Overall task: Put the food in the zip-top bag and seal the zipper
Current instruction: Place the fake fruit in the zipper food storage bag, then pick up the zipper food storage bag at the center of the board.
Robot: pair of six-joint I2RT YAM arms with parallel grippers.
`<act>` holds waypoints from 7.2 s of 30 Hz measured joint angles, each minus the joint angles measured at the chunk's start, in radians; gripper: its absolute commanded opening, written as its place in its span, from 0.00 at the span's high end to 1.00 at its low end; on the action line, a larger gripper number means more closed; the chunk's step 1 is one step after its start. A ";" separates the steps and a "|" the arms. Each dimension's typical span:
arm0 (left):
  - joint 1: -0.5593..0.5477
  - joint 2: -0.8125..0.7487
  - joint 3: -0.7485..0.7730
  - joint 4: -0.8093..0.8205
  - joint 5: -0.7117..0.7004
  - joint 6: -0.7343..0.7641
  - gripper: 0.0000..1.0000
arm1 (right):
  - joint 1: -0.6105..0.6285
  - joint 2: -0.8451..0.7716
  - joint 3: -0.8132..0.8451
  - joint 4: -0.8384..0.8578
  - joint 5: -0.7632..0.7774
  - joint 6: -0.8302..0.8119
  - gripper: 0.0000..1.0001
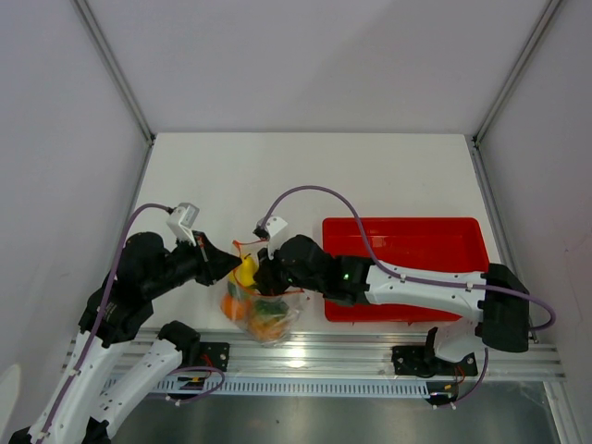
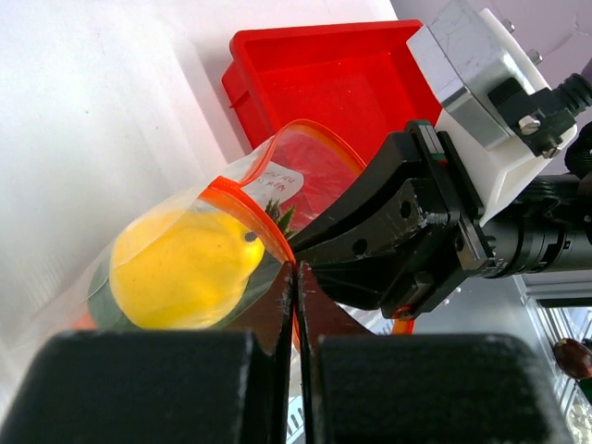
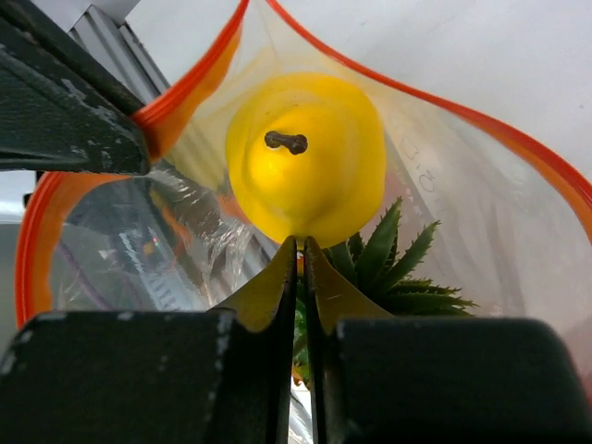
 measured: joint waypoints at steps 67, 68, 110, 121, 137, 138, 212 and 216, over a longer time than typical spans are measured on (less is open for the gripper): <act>0.002 0.030 -0.030 0.026 0.001 -0.008 0.64 | -0.097 -0.180 0.017 -0.108 0.128 -0.071 0.29; 0.002 0.029 -0.033 0.024 -0.002 -0.008 0.64 | -0.111 -0.190 0.016 -0.132 0.129 -0.069 0.27; 0.002 -0.003 -0.098 0.061 0.020 -0.008 0.63 | -0.642 -0.358 -0.567 0.129 -0.364 0.186 0.56; 0.002 -0.002 -0.103 0.061 0.021 -0.008 0.63 | -0.657 -0.262 -0.571 0.209 -0.380 0.193 0.58; 0.002 0.000 -0.109 0.063 0.022 -0.007 0.63 | -0.660 -0.296 -0.607 0.213 -0.383 0.184 0.60; 0.002 0.000 -0.109 0.063 0.022 -0.008 0.63 | -0.661 -0.306 -0.610 0.214 -0.383 0.183 0.60; 0.002 -0.055 -0.005 0.035 -0.006 0.034 0.63 | -0.487 -0.177 -0.172 0.079 -0.619 -0.148 1.00; 0.002 -0.111 0.053 0.061 0.016 0.085 0.53 | -0.385 -0.206 -0.119 0.022 -0.612 -0.204 1.00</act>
